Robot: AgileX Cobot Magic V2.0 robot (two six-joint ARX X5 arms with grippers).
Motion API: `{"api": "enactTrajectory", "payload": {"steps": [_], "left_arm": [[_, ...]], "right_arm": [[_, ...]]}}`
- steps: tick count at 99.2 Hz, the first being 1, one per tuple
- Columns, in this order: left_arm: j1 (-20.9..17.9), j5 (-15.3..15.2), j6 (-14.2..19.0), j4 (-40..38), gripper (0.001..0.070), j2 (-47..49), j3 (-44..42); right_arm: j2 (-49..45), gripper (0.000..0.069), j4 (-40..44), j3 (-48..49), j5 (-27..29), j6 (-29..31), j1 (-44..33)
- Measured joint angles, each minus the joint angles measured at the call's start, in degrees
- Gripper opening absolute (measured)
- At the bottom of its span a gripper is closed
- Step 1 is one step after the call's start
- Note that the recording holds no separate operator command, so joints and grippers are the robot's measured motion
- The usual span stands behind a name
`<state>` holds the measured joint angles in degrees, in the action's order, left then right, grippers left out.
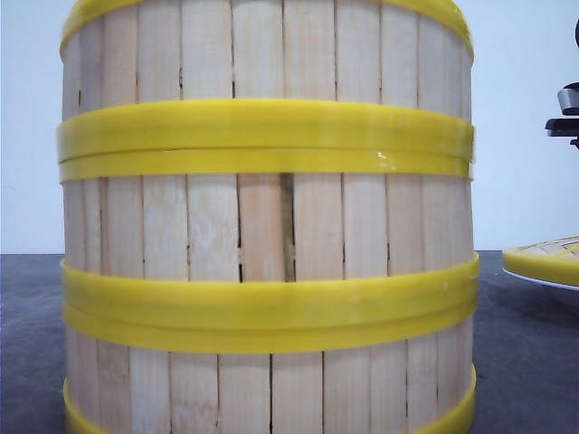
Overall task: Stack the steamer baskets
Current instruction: 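Move the right gripper to the center of the woven bamboo lid, then grasp the lid's center hub with the right gripper and lift it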
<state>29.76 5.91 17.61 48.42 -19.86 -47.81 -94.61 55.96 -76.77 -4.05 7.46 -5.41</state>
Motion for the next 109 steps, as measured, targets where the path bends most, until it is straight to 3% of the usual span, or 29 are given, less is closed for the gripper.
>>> {"api": "enactTrajectory", "payload": {"steps": [42,81,109], "left_arm": [[0.0,0.0,-0.13,0.0,0.0298,0.0,0.0],[0.0,0.0,-1.07,0.0,0.0298,0.0,0.0],[0.0,0.0,-1.53,-0.02,0.0298,0.0,0.0]], "right_arm": [[-1.86,0.0205,1.27,0.0,-0.31,-0.31,-0.02],[-1.86,0.0062,3.19,-0.24,-0.31,-1.57,-0.07],[-1.77,0.0059,3.26,-0.37,-0.31,-2.4,-0.07]]}}
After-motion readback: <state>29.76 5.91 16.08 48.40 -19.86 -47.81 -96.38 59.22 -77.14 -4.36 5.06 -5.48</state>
